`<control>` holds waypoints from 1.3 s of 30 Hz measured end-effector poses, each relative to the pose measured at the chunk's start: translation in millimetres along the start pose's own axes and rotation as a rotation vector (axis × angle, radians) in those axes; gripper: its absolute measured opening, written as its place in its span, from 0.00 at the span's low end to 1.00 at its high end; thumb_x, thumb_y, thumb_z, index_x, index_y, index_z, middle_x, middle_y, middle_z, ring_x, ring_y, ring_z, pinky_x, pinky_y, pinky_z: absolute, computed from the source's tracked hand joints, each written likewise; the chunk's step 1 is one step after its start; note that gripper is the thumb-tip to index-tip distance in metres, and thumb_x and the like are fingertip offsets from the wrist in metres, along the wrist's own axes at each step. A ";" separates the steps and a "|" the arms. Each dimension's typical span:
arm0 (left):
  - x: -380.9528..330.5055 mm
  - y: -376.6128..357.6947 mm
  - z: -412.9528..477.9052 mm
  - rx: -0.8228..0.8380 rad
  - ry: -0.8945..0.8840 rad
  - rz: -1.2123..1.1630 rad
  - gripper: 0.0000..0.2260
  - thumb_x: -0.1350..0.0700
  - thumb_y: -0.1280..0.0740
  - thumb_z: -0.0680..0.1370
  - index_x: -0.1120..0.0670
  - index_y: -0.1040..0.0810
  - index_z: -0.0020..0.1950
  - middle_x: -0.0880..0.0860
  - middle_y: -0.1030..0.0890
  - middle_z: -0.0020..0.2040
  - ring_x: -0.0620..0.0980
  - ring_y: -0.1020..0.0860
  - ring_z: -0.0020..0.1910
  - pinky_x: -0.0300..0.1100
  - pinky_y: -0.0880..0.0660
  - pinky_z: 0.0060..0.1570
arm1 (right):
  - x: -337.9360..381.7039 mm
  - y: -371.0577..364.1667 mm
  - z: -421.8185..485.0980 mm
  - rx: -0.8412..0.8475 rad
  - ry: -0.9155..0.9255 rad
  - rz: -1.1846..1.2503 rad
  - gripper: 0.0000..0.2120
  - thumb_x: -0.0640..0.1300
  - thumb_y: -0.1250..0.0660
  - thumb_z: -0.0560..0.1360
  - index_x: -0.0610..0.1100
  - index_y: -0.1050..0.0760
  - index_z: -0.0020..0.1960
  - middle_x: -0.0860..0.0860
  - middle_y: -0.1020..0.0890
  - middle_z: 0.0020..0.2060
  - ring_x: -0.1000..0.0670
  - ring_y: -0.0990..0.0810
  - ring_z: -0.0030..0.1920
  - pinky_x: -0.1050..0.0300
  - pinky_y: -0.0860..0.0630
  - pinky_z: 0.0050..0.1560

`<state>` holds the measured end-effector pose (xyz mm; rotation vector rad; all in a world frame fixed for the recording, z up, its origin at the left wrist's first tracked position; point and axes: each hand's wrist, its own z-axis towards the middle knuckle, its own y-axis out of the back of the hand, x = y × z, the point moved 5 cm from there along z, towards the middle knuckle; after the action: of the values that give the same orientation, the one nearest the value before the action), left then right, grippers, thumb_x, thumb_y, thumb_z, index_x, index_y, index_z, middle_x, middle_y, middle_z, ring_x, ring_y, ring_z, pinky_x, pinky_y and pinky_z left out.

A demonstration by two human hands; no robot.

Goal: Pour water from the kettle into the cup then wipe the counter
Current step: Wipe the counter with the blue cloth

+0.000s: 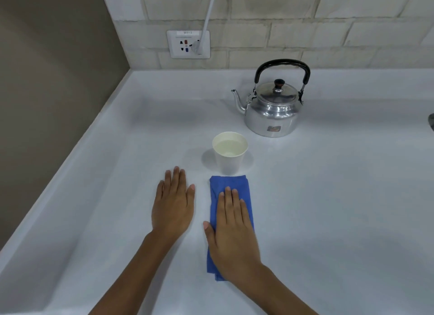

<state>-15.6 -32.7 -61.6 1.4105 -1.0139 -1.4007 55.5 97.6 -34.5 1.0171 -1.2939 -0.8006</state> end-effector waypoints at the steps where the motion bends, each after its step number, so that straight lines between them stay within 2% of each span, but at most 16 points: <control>1: 1.2 1.1 -0.6 -0.011 0.001 0.012 0.24 0.48 0.58 0.80 0.55 0.60 0.73 0.53 0.56 0.77 0.49 0.58 0.75 0.42 0.62 0.70 | 0.3 0.4 -1.5 -0.027 -0.005 -0.033 0.28 0.51 0.53 0.80 0.39 0.59 0.73 0.42 0.52 0.75 0.43 0.55 0.74 0.44 0.56 0.73; 3: 1.2 2.0 -1.3 -0.014 -0.008 0.021 0.24 0.48 0.58 0.80 0.55 0.59 0.73 0.53 0.55 0.77 0.49 0.57 0.75 0.42 0.62 0.70 | -3.4 1.9 -6.9 -0.033 -0.026 -0.085 0.24 0.48 0.58 0.80 0.36 0.43 0.71 0.41 0.36 0.71 0.43 0.39 0.71 0.44 0.38 0.69; 5: 0.2 2.5 -1.7 -0.025 -0.031 0.029 0.24 0.49 0.57 0.80 0.56 0.58 0.73 0.53 0.54 0.77 0.50 0.56 0.75 0.41 0.62 0.70 | -10.7 4.5 -10.8 -0.037 -0.018 -0.106 0.30 0.46 0.67 0.79 0.38 0.34 0.67 0.43 0.29 0.67 0.45 0.31 0.67 0.49 0.32 0.64; 7: 0.3 3.6 -2.1 -0.035 -0.041 0.037 0.24 0.49 0.57 0.80 0.56 0.58 0.73 0.54 0.53 0.77 0.50 0.55 0.75 0.42 0.61 0.70 | -23.5 7.3 -16.0 -0.042 0.017 -0.145 0.32 0.46 0.70 0.78 0.37 0.35 0.68 0.43 0.30 0.68 0.45 0.33 0.68 0.54 0.40 0.69; 9: 0.9 4.1 -3.2 -0.047 -0.047 0.047 0.24 0.50 0.56 0.80 0.57 0.57 0.73 0.54 0.52 0.76 0.51 0.55 0.75 0.43 0.59 0.71 | -42.5 14.1 -17.7 -0.049 0.038 -0.155 0.31 0.46 0.68 0.78 0.36 0.37 0.69 0.42 0.32 0.69 0.43 0.34 0.69 0.51 0.55 0.72; 12: 0.5 4.9 -3.3 -0.058 -0.041 0.058 0.24 0.50 0.56 0.80 0.57 0.55 0.74 0.54 0.52 0.76 0.51 0.55 0.75 0.45 0.57 0.72 | -80.5 32.0 -13.2 -0.128 0.033 -0.157 0.27 0.44 0.63 0.79 0.31 0.34 0.65 0.37 0.29 0.65 0.38 0.29 0.64 0.53 0.50 0.70; 15: -1.7 3.8 -3.6 -0.064 -0.035 0.074 0.24 0.49 0.57 0.80 0.57 0.56 0.74 0.54 0.52 0.77 0.50 0.56 0.75 0.44 0.58 0.73 | -110.6 42.8 8.7 -0.151 -0.016 -0.129 0.24 0.43 0.54 0.78 0.31 0.40 0.68 0.36 0.35 0.68 0.37 0.35 0.68 0.49 0.44 0.72; 18: -2.1 2.0 -4.1 -0.054 -0.031 0.067 0.24 0.48 0.58 0.80 0.57 0.57 0.74 0.53 0.53 0.77 0.50 0.56 0.75 0.44 0.58 0.72 | -111.0 37.0 37.8 -0.143 -0.058 -0.129 0.24 0.42 0.54 0.80 0.37 0.57 0.72 0.41 0.52 0.74 0.43 0.53 0.74 0.53 0.58 0.73; 20: -2.3 1.7 -3.7 -0.058 -0.034 0.063 0.24 0.48 0.58 0.80 0.57 0.56 0.74 0.53 0.53 0.77 0.50 0.56 0.75 0.44 0.59 0.72 | -102.1 30.3 42.5 -0.142 -0.014 -0.111 0.25 0.42 0.55 0.80 0.39 0.64 0.71 0.43 0.57 0.74 0.45 0.58 0.74 0.56 0.63 0.72; 22: -1.4 1.9 -3.3 -0.073 -0.041 0.072 0.24 0.48 0.57 0.80 0.57 0.56 0.74 0.54 0.53 0.77 0.51 0.56 0.75 0.43 0.59 0.72 | -96.3 29.3 34.6 -0.115 0.048 -0.116 0.24 0.41 0.53 0.80 0.39 0.60 0.72 0.43 0.54 0.74 0.44 0.54 0.74 0.55 0.62 0.73; 24: -1.1 3.0 -3.6 -0.092 -0.049 0.085 0.24 0.49 0.58 0.81 0.57 0.55 0.74 0.54 0.52 0.76 0.51 0.55 0.75 0.43 0.59 0.72 | -98.8 34.4 20.2 -0.111 0.120 -0.101 0.22 0.40 0.51 0.79 0.35 0.47 0.71 0.40 0.42 0.72 0.41 0.44 0.72 0.52 0.57 0.73; 26: -1.9 5.2 -5.1 -0.110 -0.053 0.079 0.24 0.48 0.58 0.80 0.58 0.53 0.74 0.55 0.49 0.76 0.52 0.53 0.75 0.43 0.58 0.71 | -112.8 43.2 14.5 -0.126 0.165 -0.077 0.23 0.41 0.52 0.76 0.33 0.40 0.69 0.39 0.35 0.69 0.39 0.38 0.69 0.55 0.54 0.71; 29: -3.4 4.8 -5.4 -0.121 -0.056 0.059 0.23 0.49 0.55 0.81 0.58 0.52 0.74 0.55 0.49 0.76 0.53 0.53 0.75 0.44 0.58 0.72 | -142.7 55.8 30.2 -0.122 0.118 -0.047 0.22 0.42 0.52 0.78 0.36 0.45 0.71 0.43 0.41 0.71 0.45 0.44 0.72 0.60 0.53 0.72; 33: -4.8 2.3 -4.5 -0.115 -0.035 0.060 0.24 0.49 0.55 0.81 0.58 0.56 0.74 0.54 0.52 0.76 0.52 0.56 0.75 0.44 0.59 0.72 | -155.3 57.4 76.5 -0.137 0.012 -0.060 0.23 0.38 0.48 0.79 0.37 0.50 0.72 0.42 0.45 0.74 0.46 0.49 0.74 0.56 0.55 0.72; 36: -6.6 2.6 -4.4 -0.114 -0.040 0.064 0.24 0.49 0.55 0.81 0.58 0.57 0.74 0.54 0.53 0.76 0.52 0.57 0.75 0.43 0.61 0.72 | -127.6 45.3 102.3 -0.115 0.106 -0.107 0.23 0.39 0.49 0.80 0.37 0.50 0.72 0.41 0.46 0.74 0.46 0.50 0.74 0.56 0.56 0.72; 39: -6.2 3.1 -5.2 -0.117 -0.044 0.066 0.24 0.49 0.56 0.81 0.57 0.57 0.74 0.54 0.54 0.76 0.51 0.58 0.75 0.42 0.62 0.71 | -105.8 34.8 110.5 -0.071 0.283 -0.095 0.22 0.40 0.48 0.80 0.39 0.49 0.72 0.45 0.45 0.73 0.52 0.52 0.72 0.60 0.57 0.71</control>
<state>-10.5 -27.4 -57.0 1.2554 -0.9816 -1.4247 -70.1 191.1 -44.1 1.0977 -0.9759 -0.7392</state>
